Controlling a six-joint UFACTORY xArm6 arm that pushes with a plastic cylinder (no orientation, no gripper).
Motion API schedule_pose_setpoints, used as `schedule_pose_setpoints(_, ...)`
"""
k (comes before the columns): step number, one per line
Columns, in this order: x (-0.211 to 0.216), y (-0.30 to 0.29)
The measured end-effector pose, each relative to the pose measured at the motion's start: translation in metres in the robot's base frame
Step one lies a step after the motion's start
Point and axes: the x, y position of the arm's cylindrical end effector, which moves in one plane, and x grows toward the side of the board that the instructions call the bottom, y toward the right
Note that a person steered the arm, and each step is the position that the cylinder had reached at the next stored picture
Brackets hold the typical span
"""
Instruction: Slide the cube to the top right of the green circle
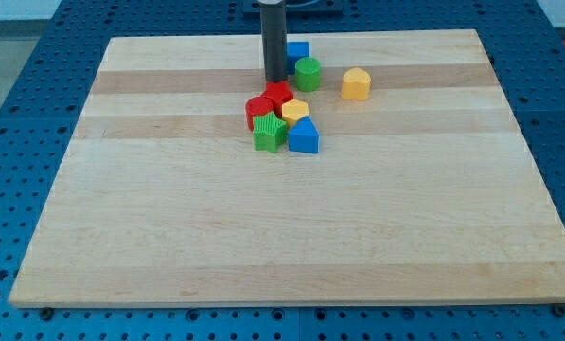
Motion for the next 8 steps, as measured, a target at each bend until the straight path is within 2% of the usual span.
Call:
schedule_pose_setpoints(6,-0.068,0.008)
schedule_pose_setpoints(8,-0.058,0.023)
